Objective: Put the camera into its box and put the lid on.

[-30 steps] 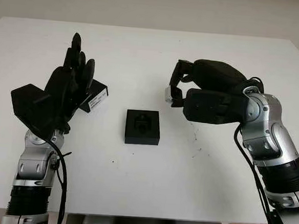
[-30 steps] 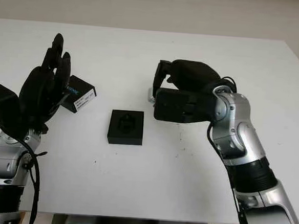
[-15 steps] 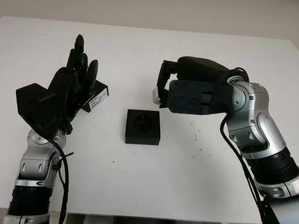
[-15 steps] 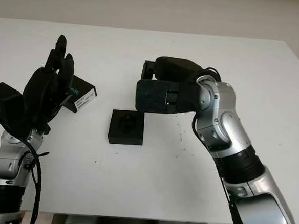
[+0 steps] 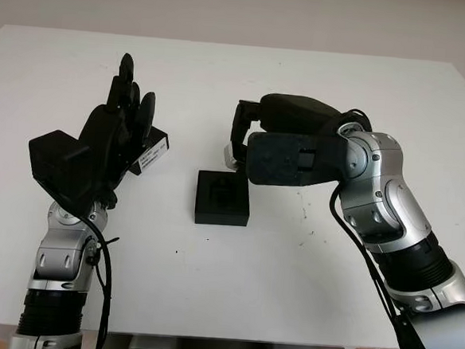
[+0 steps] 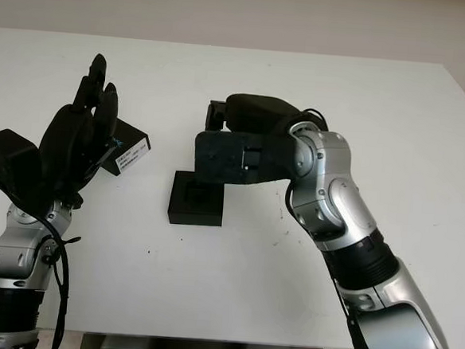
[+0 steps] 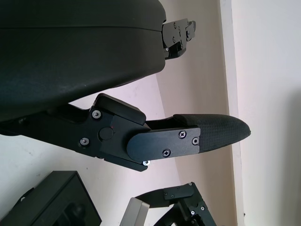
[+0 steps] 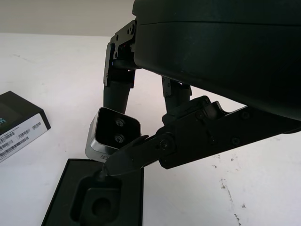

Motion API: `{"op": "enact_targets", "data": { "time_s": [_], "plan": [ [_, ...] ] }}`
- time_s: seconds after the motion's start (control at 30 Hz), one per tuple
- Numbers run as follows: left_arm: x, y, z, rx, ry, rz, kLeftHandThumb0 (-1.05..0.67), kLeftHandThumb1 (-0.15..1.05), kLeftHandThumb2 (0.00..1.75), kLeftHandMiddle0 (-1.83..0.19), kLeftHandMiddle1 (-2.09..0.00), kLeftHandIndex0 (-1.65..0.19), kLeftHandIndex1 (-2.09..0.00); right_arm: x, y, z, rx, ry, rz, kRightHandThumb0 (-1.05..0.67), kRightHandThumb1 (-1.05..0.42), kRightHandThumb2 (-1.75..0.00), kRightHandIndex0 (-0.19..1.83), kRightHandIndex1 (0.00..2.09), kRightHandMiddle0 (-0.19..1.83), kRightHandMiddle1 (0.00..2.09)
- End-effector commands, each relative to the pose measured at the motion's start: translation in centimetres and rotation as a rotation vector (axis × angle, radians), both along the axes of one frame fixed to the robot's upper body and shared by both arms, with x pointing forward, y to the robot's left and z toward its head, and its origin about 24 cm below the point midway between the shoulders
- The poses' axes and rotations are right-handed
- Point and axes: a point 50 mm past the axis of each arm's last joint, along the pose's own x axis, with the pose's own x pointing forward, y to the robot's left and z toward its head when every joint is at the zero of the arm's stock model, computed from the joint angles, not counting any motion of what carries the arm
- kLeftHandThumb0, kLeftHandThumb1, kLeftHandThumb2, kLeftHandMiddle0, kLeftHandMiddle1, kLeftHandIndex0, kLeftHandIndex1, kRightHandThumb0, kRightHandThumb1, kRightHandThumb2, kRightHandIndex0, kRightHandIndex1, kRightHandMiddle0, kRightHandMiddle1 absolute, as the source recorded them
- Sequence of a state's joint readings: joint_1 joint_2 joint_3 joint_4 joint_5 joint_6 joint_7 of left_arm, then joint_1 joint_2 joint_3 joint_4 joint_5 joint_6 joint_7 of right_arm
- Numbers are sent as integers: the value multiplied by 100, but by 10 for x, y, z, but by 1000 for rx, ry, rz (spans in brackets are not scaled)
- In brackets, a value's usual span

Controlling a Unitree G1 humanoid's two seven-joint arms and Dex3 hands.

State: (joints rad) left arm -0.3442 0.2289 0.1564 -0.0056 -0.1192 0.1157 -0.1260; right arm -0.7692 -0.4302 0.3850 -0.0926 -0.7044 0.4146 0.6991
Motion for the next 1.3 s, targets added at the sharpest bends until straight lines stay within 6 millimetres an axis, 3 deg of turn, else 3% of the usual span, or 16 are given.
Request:
{"op": "enact_targets", "data": {
  "time_s": [0.0,0.2,0.3,0.4,0.43,0.57,0.7,1.07,1.2,1.27],
  "plan": [
    [1,-4,9,-3,-36,-8,-84,105,55,19,0,19,0,-4,3,-1,28,-7,24,-41,-105,-10,20,168,41,209],
    [1,-5,9,-2,-37,-1,-84,105,55,19,0,19,0,-8,6,-4,9,-22,45,-41,-105,-10,13,146,40,209],
    [1,-5,10,-1,-39,-5,-84,105,56,19,0,19,0,-11,9,-3,-41,-36,75,-44,-105,-14,6,145,26,209],
    [1,-5,10,-8,-41,-8,-84,105,56,19,0,19,0,-14,10,-3,-44,-28,87,-46,-105,-18,2,130,15,207],
    [1,-6,10,-9,-43,-8,-84,105,55,19,0,19,0,-14,10,-3,-38,-24,87,-45,-105,-17,5,108,16,202],
    [1,-6,10,5,-46,-3,-84,105,56,19,0,19,0,-17,12,-5,-33,-13,87,-44,-105,-15,19,54,19,186],
    [1,-6,10,5,-40,-10,-85,105,57,19,0,19,0,-18,13,-8,-54,-10,89,-44,-105,-15,25,36,20,175],
    [1,-8,10,-15,-44,-25,-83,105,55,19,0,19,0,-15,16,-19,-84,6,76,-45,-105,-17,39,41,26,193],
    [1,-7,10,-7,-43,-24,-83,105,55,19,0,19,0,-14,15,-23,-77,6,59,-43,-105,-17,24,81,24,208],
    [1,-7,9,-14,-44,-23,-83,105,55,19,0,19,0,-12,15,-26,-64,11,49,-43,-105,-17,18,88,24,209]
  ]
}}
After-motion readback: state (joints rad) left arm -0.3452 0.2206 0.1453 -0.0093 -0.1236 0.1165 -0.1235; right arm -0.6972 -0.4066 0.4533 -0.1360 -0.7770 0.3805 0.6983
